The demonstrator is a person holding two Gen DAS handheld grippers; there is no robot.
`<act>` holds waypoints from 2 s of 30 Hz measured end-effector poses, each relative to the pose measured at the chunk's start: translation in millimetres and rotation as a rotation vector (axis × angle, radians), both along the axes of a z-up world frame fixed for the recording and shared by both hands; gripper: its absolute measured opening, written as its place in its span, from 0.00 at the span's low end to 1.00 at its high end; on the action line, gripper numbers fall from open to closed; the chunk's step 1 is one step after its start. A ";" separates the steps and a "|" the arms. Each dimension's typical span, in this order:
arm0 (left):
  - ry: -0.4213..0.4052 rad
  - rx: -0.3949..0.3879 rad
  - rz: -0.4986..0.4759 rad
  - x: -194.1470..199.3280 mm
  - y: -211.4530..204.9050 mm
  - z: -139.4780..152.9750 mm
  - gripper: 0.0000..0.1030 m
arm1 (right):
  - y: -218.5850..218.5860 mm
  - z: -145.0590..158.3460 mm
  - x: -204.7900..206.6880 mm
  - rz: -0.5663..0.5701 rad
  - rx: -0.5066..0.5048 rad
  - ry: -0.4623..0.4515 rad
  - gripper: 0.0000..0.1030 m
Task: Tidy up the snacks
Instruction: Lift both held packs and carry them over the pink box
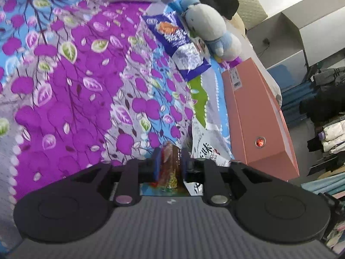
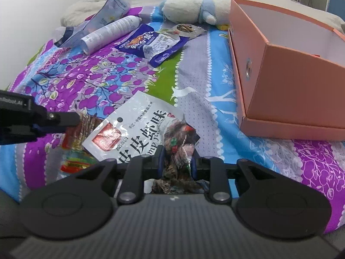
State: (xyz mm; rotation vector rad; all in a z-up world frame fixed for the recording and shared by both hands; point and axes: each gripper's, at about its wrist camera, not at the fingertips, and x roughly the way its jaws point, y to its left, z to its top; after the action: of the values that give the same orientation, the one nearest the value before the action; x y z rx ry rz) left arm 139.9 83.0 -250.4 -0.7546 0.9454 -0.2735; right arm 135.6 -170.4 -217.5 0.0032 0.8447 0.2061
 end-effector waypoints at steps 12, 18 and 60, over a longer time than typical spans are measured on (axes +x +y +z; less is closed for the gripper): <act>0.021 -0.019 -0.014 6.8 -1.8 -12.1 0.46 | -16.0 15.9 -9.3 -0.060 -0.013 -0.048 0.26; -0.002 0.105 -0.061 11.0 -19.8 -4.0 0.46 | -31.9 11.0 -15.9 -0.080 -0.045 -0.032 0.26; -0.307 0.476 -0.188 -12.9 -104.7 146.2 0.07 | -68.3 120.7 -48.2 -0.204 0.069 -0.172 0.25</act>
State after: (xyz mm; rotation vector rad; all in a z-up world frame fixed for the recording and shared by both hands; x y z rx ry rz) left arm 127.0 -21.8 -104.2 -0.1785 0.7470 -0.3040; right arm 87.4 -238.8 -96.9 0.1341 0.6599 0.0426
